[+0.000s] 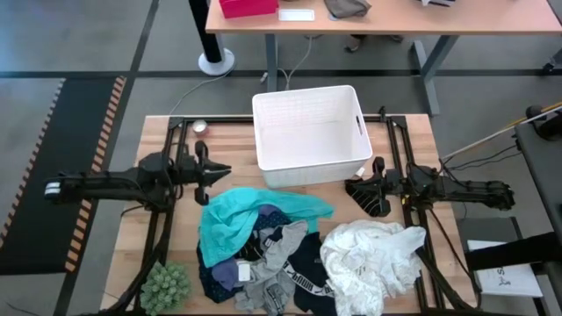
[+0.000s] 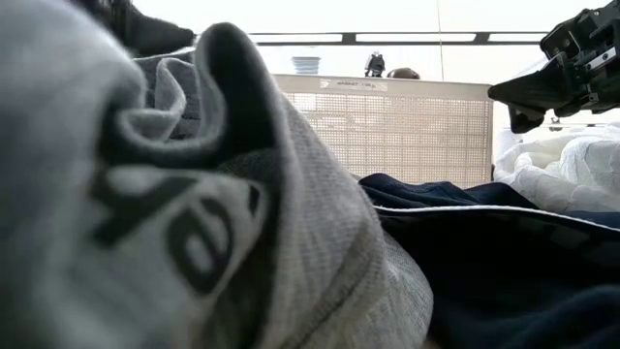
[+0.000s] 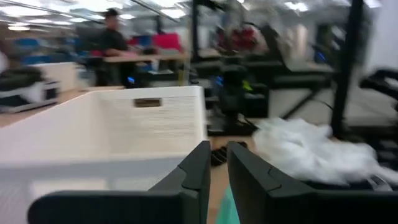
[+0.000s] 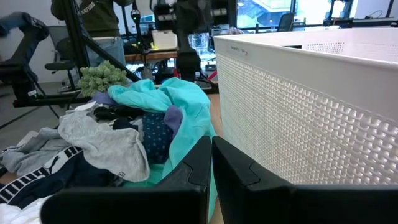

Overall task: Sort clothes
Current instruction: Put the purple sock in the bin

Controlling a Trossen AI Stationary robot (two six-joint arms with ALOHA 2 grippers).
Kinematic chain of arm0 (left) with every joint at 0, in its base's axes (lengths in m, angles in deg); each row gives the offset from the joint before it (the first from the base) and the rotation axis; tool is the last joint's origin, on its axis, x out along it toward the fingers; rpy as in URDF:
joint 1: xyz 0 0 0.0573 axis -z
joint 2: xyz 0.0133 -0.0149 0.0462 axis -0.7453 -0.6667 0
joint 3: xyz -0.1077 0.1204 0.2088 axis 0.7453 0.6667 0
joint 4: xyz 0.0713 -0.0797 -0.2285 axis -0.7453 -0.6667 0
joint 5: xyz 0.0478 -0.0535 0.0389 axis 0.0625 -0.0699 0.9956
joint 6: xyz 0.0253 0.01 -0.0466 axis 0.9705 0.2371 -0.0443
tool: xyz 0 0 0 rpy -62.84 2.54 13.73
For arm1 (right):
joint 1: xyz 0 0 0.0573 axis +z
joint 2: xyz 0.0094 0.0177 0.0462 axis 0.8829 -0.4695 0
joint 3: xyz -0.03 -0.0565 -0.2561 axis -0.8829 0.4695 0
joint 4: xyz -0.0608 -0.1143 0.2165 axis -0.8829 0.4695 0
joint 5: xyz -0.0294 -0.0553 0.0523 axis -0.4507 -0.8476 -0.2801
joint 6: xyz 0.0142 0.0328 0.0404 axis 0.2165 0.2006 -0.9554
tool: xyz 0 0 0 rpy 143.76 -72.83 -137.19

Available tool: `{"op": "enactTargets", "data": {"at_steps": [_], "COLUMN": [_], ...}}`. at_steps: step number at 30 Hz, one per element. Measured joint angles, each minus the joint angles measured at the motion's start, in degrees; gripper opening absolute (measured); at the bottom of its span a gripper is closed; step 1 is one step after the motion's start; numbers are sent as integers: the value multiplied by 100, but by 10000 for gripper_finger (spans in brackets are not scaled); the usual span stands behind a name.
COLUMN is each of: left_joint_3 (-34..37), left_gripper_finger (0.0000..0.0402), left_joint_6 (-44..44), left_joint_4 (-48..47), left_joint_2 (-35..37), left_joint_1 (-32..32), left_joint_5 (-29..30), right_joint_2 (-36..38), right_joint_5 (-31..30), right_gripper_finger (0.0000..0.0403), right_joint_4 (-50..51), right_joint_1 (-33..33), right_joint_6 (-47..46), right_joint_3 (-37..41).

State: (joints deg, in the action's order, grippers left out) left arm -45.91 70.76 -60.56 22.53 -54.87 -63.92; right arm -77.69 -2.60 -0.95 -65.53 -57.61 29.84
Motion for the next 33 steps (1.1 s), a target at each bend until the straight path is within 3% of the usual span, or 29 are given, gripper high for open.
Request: {"op": "enactTargets", "data": {"at_steps": [6,12,23,33], "left_joint_3": [-1473,-2268,-2986,-3410], "left_gripper_finger": [22,6,4,6], "left_joint_6": [443,574,234,-443], "left_joint_4": [-1566,-2730,-2981,-3396], "left_joint_2": [-843,-1736,-3479,-4857], "left_joint_1": [156,556,1522,1589], "left_joint_5": [-288,-351,-429,-415], "right_joint_2": [2,2,2,2], "right_joint_5": [0,-1,1,1], "right_gripper_finger": [0,0,0,0], "right_joint_4": [-4,-8,-10,-13], "right_joint_1": [0,0,1,0], "right_joint_6": [-1,-1,-1,-1], "right_joint_3": [0,-1,0,-1]}}
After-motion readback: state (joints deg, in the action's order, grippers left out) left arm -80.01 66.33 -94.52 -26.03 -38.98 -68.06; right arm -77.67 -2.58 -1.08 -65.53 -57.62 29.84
